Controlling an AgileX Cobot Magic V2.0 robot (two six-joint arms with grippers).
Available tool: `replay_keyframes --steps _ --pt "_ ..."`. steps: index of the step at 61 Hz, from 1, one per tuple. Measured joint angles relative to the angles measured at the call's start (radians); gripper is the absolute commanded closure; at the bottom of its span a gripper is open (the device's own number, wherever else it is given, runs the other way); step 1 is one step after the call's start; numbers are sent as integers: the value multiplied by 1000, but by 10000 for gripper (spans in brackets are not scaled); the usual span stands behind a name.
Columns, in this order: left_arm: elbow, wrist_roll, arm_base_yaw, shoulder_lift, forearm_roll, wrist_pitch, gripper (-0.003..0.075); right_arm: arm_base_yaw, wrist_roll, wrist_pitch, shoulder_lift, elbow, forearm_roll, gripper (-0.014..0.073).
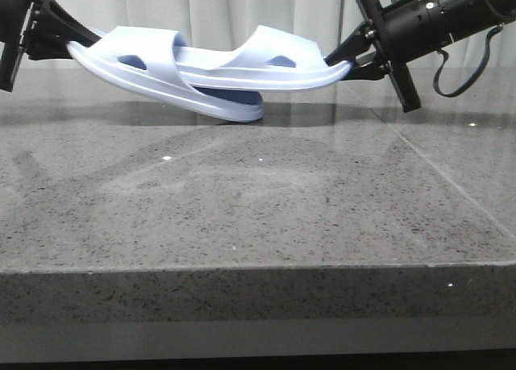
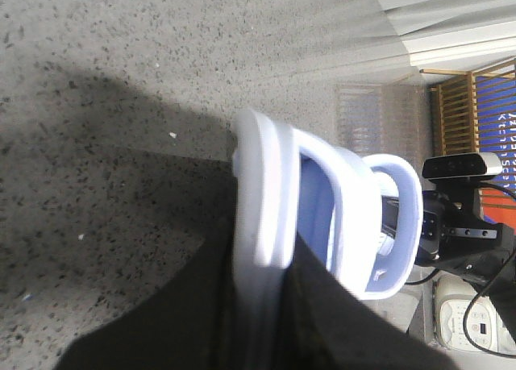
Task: Insert blue slippers together front up
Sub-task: 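Push the right gripper's slipper toward the left gripper, nesting it on top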
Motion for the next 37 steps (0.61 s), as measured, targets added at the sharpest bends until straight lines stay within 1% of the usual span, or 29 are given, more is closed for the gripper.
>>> replay_keyframes --steps 11,37 --pt "0 0 -32 0 0 -16 741 29 0 -17 19 0 15 711" --pt "0 0 -101 0 -11 -85 741 24 -14 -17 32 -6 21 711"
